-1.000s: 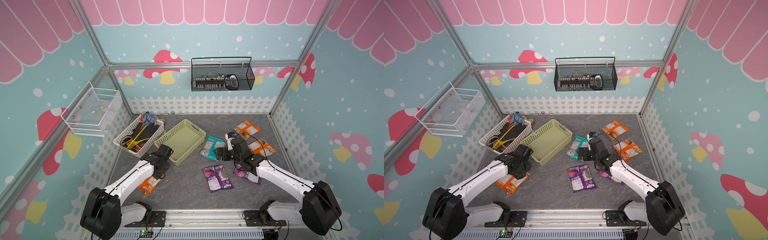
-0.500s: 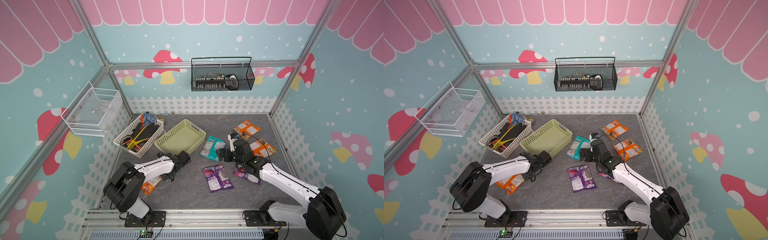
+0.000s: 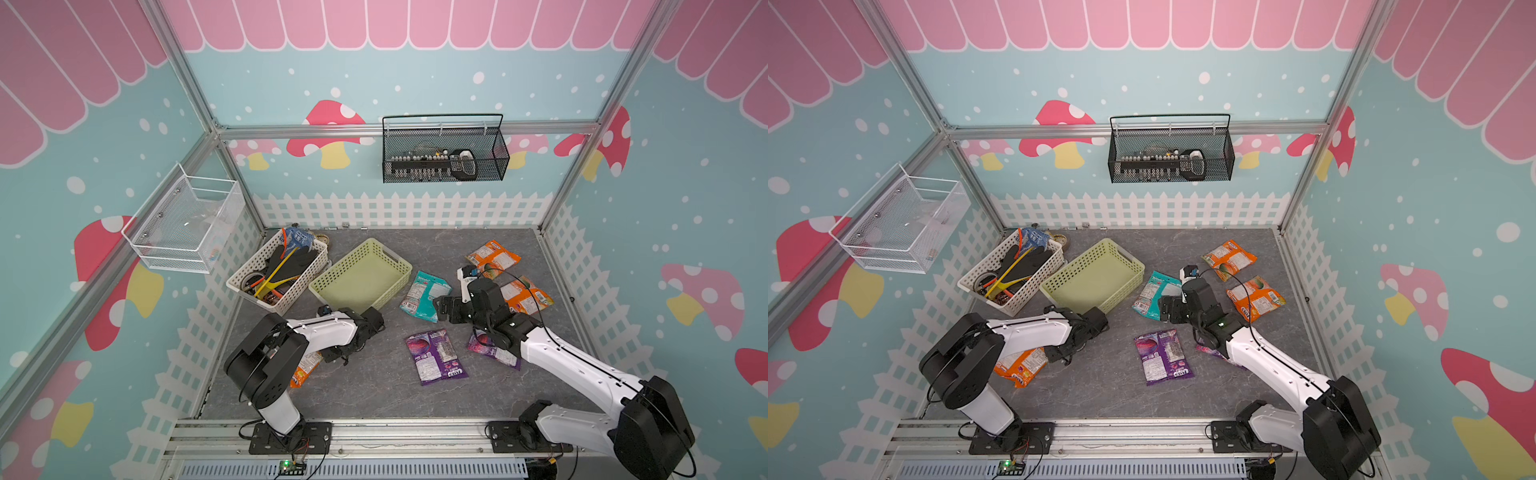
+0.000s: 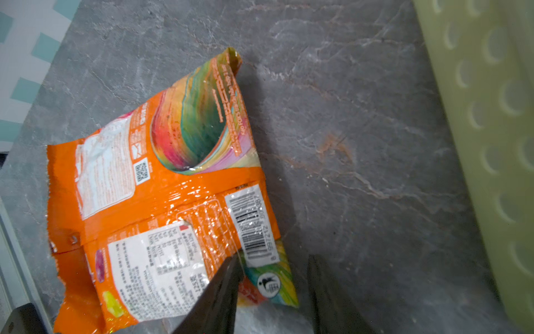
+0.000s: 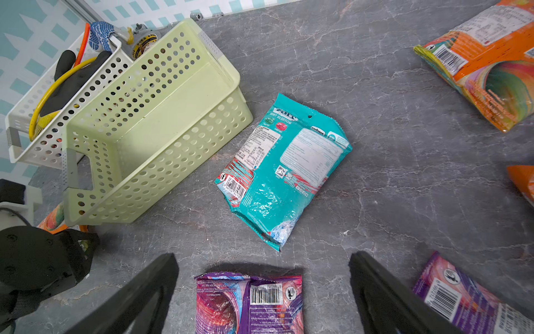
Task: Put the candies in the basket
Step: Pick up the candy at the center of the board.
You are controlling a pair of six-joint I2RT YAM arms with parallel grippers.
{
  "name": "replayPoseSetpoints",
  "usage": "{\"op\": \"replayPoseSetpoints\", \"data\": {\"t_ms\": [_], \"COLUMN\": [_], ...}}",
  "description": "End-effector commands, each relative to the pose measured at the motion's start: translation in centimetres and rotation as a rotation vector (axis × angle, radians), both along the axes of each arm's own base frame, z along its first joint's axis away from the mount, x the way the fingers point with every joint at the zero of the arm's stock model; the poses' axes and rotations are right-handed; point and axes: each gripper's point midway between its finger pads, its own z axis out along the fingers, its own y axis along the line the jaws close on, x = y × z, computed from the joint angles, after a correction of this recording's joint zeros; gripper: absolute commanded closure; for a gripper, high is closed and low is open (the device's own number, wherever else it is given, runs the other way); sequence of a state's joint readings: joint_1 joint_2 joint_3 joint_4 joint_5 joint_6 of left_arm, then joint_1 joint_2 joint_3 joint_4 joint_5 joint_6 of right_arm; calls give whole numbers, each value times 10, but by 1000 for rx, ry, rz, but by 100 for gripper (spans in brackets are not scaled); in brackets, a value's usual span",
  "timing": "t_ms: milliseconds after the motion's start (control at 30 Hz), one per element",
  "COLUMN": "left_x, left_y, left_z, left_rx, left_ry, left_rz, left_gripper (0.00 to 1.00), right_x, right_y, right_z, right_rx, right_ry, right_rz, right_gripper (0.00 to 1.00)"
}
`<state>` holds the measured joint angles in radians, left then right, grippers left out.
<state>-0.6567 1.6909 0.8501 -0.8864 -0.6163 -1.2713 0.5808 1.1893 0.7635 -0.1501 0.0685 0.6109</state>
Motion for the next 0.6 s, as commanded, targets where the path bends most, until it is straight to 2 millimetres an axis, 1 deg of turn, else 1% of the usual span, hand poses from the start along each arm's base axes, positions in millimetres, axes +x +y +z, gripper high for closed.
{"op": "replayPoseSetpoints", "data": {"t_ms": [0,100,133,200,267,333,467,567], "left_x": [-5,-6,-6,-7,-11,-13,-16,-12], "left_y": [4,4,4,5,6,6,5,-2], "left_z": [-6,-7,-7,-7,-8,-7,-4,6], "left_rx": [35,31,33,37,34,23,-2,-44], "left_ry": [35,36,39,45,47,42,33,23], "left_rz": [5,9,10,16,31,42,56,52], "left_gripper": [58,61,64,75,90,100,100,100], "right_x": [-2,-2,-3,-3,-3,-3,-3,-2], "right_y": [1,1,1,0,-2,-4,-5,-5], "right_z": [10,11,12,14,15,16,15,11], "right_rx": [6,8,9,9,8,2,-8,-17], "right_ry": [-20,-23,-27,-31,-36,-42,-46,-40], "right_rz": [-4,-7,-7,-11,-16,-23,-27,-25], "right_gripper": [2,2,2,2,2,2,2,2]}}
